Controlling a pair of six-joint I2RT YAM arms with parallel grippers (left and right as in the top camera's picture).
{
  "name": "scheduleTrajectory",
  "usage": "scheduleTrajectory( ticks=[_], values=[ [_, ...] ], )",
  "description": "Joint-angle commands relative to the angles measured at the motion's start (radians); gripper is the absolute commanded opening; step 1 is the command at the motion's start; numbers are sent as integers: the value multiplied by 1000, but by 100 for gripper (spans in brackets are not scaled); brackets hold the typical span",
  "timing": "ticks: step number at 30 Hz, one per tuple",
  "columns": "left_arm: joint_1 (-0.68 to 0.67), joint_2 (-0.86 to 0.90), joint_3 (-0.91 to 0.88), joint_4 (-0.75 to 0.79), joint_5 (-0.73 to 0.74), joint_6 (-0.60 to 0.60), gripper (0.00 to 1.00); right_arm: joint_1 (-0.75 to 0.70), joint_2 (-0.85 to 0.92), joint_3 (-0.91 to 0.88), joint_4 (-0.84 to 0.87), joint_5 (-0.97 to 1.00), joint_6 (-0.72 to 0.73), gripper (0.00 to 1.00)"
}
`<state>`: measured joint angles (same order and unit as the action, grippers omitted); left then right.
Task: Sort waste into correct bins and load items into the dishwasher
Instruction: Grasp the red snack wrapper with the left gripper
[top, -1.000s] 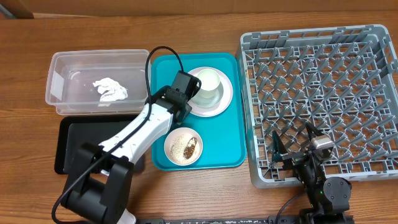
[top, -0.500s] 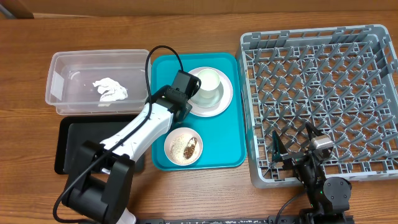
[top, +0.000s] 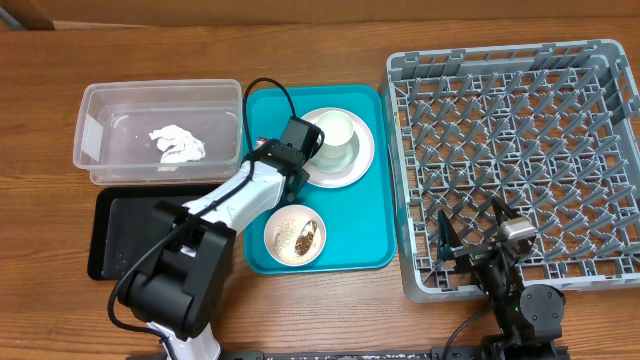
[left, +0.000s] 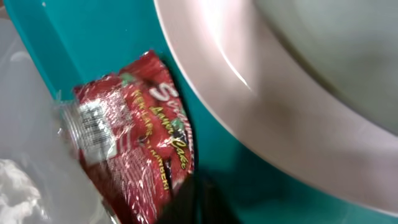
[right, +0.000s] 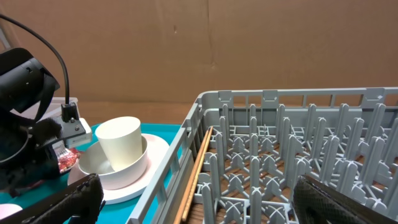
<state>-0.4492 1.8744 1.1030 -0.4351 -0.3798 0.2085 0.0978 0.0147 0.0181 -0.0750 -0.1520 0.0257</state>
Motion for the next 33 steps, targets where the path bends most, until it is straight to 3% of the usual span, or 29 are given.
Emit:
scheduleTrajectory(
  ticks=[1,15,21,23,29,33],
  values=[
    [6,11,9,10,-13,-14,4,-8,-12,-10,5,6,-3,100],
    [0,-132,61,-93,-24,-42,8,-8,-12,-10,5,6,-2,100],
    [32,-141,58,-182,-23,-125,32,-8,-12,-10,5,6,-3,100],
    [44,-141,58,-225,-19,-178,62,-8,-12,-10,5,6,-2,100],
    [58,-141,57,-295,-10,-256,67,-8,-12,-10,5,6,-3,100],
    [58,-141,57,-297,108,-265,65,-8,-12,-10,5,6,-3,100]
  ],
)
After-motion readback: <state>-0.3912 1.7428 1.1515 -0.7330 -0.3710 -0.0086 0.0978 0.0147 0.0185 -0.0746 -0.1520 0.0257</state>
